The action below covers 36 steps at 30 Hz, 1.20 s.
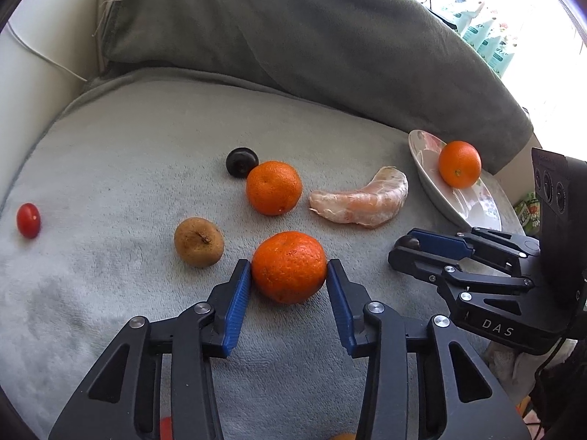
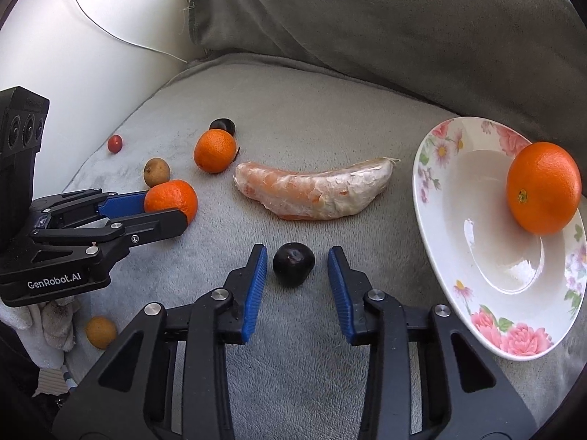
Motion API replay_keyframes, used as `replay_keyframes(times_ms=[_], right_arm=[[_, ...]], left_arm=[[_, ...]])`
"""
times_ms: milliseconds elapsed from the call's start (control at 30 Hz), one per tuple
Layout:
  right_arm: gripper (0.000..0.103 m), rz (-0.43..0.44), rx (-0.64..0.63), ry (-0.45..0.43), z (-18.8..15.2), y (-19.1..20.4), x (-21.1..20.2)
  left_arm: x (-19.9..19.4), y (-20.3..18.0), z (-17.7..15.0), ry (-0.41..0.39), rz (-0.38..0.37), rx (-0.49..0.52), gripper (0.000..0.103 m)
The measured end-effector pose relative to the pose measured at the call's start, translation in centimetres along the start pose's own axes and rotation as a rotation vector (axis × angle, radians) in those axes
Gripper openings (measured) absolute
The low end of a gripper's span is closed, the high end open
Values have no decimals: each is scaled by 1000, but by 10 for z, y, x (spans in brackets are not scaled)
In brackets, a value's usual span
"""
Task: Organize fruits
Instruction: 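Grasp the mandarin with the left gripper while the right gripper grasps the dark plum, then place the mandarin and the dark plum into the plate with both grippers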
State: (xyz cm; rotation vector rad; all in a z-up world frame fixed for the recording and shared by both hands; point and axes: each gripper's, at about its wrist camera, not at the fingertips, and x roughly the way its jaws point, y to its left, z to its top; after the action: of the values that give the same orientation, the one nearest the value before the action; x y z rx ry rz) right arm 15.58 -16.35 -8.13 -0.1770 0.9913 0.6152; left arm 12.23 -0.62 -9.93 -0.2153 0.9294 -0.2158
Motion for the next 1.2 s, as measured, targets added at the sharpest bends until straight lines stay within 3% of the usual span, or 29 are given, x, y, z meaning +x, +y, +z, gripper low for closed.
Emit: replay_keyframes(times_ms=[133,600,1200], right_arm=[[23,15,12,-6,0,-3,0],[22,21,27,-78,-5,-5,-25],[22,-83,102,-206,-25,-51,-92]], left_arm=[[1,-1,1,-5,2,0,39],[-17,0,3,-38,-26,-9,39],[-14,-65,25,-79,-135,110,39]])
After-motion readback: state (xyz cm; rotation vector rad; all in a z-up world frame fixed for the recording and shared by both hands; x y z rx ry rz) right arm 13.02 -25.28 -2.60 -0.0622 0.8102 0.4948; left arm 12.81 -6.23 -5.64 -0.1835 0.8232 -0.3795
